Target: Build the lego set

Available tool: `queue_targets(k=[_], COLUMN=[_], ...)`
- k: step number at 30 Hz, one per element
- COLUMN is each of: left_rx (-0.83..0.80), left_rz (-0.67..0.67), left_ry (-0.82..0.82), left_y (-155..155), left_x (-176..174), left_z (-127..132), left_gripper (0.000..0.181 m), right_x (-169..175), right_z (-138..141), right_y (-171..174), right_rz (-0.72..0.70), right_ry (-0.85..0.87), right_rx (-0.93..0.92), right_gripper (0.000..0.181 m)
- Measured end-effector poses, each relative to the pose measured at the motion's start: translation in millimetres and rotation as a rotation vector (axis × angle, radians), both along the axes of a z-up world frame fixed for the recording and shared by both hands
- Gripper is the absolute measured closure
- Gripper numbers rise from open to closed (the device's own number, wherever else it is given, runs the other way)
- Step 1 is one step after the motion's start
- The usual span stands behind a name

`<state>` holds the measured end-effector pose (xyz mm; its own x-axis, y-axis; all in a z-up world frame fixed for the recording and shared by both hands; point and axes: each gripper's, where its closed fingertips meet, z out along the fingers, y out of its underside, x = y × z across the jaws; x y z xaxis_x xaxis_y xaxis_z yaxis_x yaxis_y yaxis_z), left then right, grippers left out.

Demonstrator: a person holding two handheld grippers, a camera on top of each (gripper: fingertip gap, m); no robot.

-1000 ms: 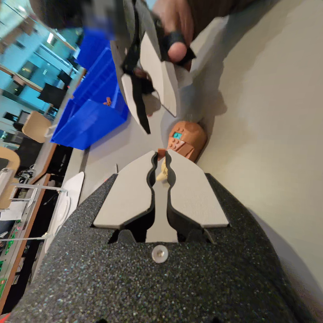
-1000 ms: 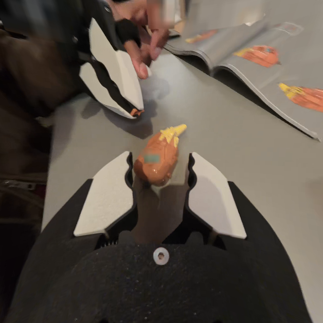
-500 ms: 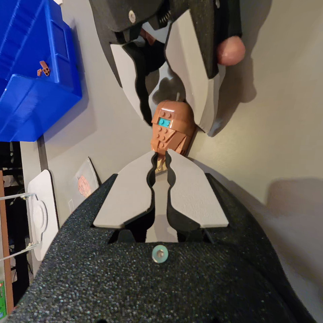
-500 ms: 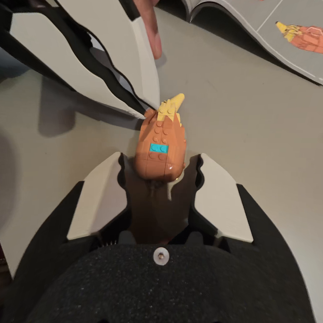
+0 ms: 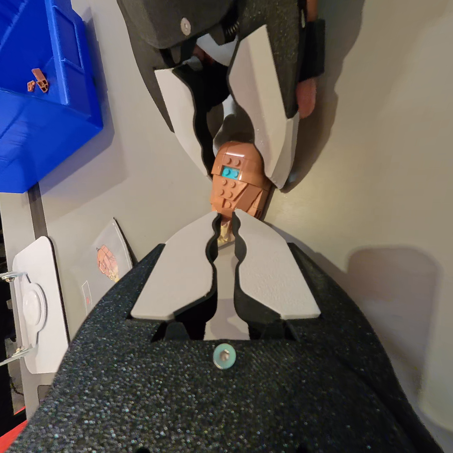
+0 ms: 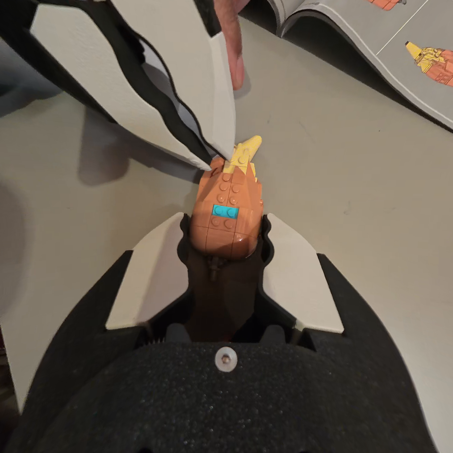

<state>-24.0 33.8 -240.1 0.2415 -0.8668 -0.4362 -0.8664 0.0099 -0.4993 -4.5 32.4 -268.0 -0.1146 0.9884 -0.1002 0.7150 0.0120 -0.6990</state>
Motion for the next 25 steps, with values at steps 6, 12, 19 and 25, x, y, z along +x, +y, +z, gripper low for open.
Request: queue_targets(k=[6,12,19,25], left_rx=[-0.007,-0.039,-0.083,-0.105], left_rz=[0.0,0.011,0.013,-0.003], left_ry=[-0.01,0.006,0.031,0.056], left_y=[0.1,-0.7,1.3,-0.9], left_x=[1.9,0.9,2.0,4.6], left_z=[1.8,-0.5,-0.9,-0.9], left_gripper=[0.173,0.173,0.173,0.173], right_x=[0.2,-0.9,-1.9,-3.3], right_z=[-1.5,-4.4,-3.4,0.4], right_y=[0.0,2.4,-1.1,-1.1], right_rz=[0.018,-0.002,0.032,0.046], right_ry=[0.0,-0.013,-0.006,0.024], right_rx=[0.049,0.12,0.093,0.096], right_gripper=[0.123,0.112,0.124,0.124])
